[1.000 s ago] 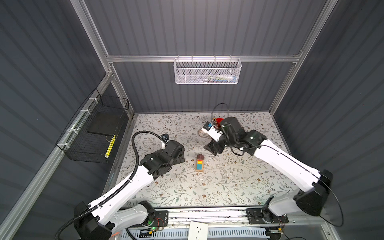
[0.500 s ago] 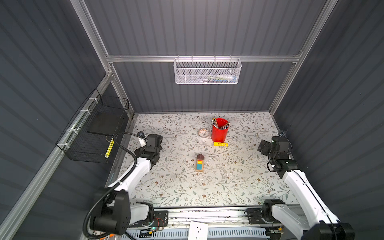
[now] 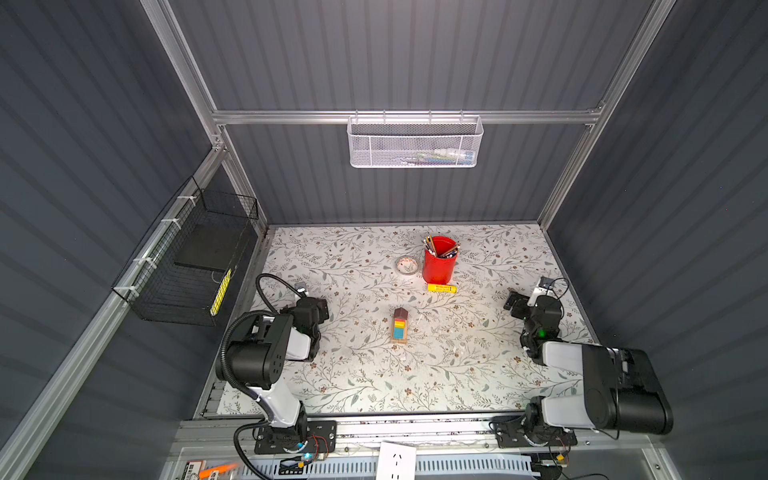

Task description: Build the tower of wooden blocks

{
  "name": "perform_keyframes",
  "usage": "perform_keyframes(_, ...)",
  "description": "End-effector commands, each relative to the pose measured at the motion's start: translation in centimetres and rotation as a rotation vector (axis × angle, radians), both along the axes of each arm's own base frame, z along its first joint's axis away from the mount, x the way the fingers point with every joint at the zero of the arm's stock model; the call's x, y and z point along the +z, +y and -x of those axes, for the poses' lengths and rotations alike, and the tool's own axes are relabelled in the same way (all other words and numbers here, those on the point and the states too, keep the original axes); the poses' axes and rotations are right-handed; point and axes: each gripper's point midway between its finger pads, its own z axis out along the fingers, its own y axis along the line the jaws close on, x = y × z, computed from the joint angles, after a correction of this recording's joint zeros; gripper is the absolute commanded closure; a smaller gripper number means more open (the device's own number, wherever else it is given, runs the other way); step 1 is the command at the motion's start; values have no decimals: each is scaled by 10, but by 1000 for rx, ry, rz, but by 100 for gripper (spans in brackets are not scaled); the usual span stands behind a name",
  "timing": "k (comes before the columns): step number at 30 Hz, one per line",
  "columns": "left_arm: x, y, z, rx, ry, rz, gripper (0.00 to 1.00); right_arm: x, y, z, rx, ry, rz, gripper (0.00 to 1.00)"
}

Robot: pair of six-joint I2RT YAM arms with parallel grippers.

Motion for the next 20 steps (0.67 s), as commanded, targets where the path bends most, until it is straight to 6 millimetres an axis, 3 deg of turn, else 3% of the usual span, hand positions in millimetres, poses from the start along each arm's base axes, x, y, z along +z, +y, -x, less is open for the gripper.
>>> perform_keyframes(1,28,-4,-27,-21,-90,-21,0,36,7,-20,29,-104,45,1)
perform_keyframes(2,24,-4,-25,-19,-72,-10,0,30,5,-21,17,-68,44,1)
perform_keyframes(4,24,-2,-24,-9,-68,-8,0,36,4,-20,9,-127,58,1)
perform_keyframes(20,26,-3,-24,-16,-79,-8,0,35,6,-19,11,-120,61,1)
